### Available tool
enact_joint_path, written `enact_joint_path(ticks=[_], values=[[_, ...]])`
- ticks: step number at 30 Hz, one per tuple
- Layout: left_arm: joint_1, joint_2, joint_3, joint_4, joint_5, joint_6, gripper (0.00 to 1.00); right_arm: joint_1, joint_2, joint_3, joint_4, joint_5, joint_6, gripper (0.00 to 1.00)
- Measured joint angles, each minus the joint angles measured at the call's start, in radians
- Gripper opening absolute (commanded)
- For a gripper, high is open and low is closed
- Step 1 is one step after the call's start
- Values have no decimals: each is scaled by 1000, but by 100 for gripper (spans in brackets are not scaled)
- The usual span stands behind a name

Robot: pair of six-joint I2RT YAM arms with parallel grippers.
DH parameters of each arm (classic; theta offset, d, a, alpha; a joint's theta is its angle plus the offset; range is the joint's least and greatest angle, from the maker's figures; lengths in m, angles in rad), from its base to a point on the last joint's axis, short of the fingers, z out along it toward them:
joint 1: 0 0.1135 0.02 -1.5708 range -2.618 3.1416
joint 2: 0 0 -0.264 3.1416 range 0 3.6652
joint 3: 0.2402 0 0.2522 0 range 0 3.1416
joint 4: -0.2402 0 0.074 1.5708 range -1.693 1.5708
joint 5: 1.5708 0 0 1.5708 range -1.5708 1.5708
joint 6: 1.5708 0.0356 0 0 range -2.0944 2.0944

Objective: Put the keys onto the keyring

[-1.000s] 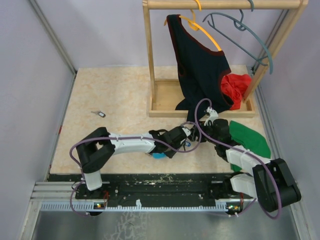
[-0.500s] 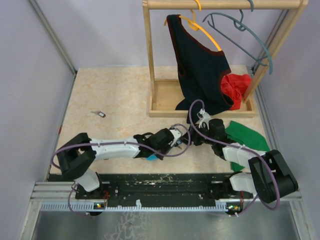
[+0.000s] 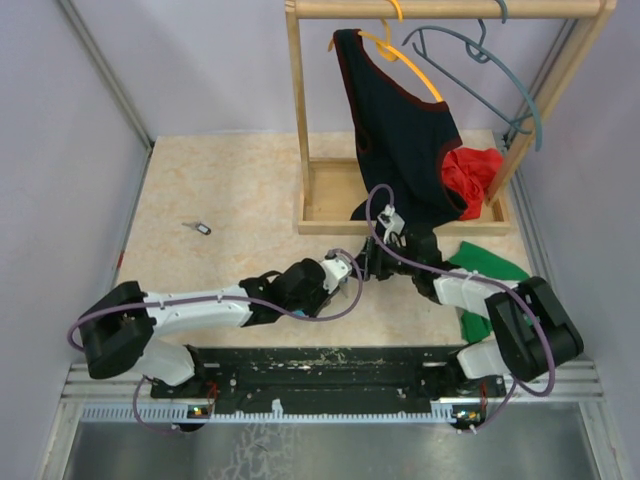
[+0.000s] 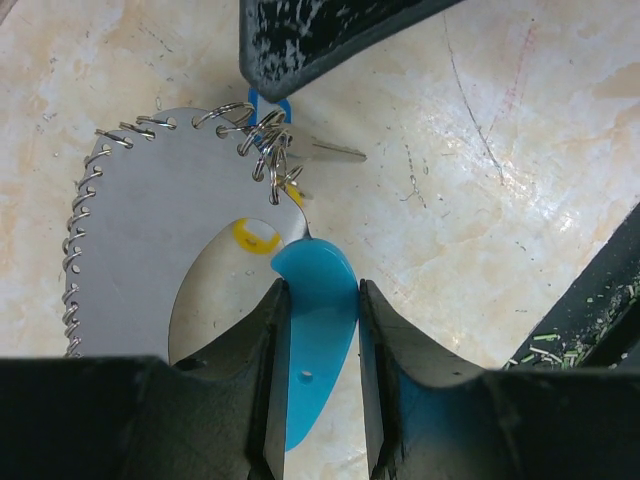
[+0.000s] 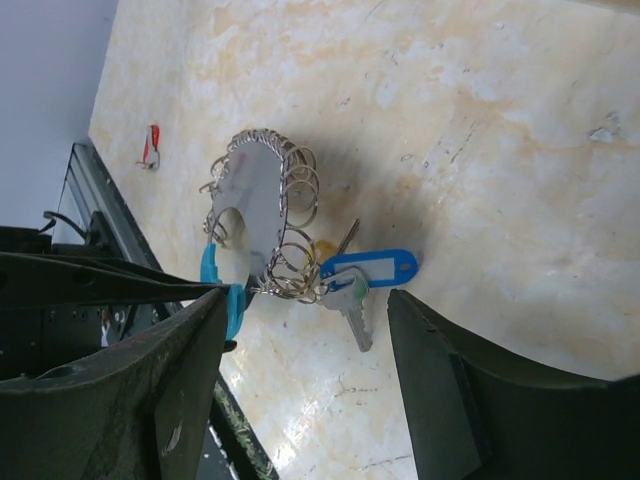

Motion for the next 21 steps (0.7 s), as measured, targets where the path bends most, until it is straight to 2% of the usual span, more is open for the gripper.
enact_joint_path(ticks=[8, 14, 17, 21], values=[[0, -44, -45, 57, 23, 29, 19, 53, 146, 78, 51, -53, 58, 63], [0, -66, -83, 97, 40, 52, 19, 89, 219, 119, 106, -101, 103, 55], [0, -77, -99, 108, 43, 59, 19, 107, 250, 131, 125, -116, 115, 47], [0, -99, -119, 124, 48, 69, 21, 121, 262, 131, 129, -127, 126, 26]])
